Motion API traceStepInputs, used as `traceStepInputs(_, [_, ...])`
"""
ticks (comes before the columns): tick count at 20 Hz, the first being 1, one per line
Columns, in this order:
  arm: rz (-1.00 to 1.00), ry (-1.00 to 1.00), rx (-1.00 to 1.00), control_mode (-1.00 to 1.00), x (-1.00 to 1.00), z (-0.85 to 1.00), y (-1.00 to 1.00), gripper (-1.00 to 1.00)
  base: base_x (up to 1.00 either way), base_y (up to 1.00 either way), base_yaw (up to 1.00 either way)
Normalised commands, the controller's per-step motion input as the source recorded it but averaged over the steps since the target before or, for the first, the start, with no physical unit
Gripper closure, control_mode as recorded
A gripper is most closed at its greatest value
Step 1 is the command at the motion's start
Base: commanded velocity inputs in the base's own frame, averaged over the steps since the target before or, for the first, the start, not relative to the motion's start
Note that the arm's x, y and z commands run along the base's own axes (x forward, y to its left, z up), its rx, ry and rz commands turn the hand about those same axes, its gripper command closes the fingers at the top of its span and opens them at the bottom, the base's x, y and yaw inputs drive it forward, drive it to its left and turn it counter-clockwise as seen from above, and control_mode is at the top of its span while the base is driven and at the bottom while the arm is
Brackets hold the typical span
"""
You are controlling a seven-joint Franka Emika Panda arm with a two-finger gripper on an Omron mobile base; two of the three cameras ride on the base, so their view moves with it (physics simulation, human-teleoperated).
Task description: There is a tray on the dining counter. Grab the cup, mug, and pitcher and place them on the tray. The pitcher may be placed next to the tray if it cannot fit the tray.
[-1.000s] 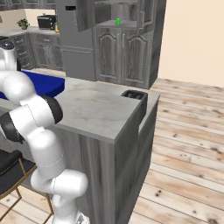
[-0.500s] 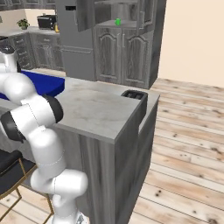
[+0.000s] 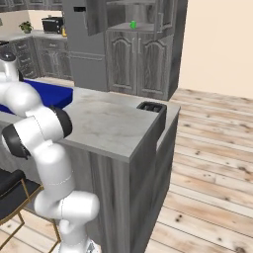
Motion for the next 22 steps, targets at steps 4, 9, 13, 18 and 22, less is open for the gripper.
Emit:
traceStepInputs(4, [0.00,0.00,0.00,-1.00,0.00,0.00,0.00,1.00,0.00,0.00,0.00])
traceStepInputs(9, [0.00,0.00,0.00,-1.00,0.00,0.00,0.00,1.00,0.00,0.00,0.00])
traceStepInputs(13, [0.00,0.00,0.00,-1.00,0.00,0.00,0.00,1.00,0.00,0.00,0.00])
traceStepInputs(18, [0.00,0.00,0.00,-1.00,0.00,0.00,0.00,1.00,0.00,0.00,0.00])
traceStepInputs(22, [0.00,0.00,0.00,-1.00,0.00,0.00,0.00,-1.00,0.00,0.00,0.00])
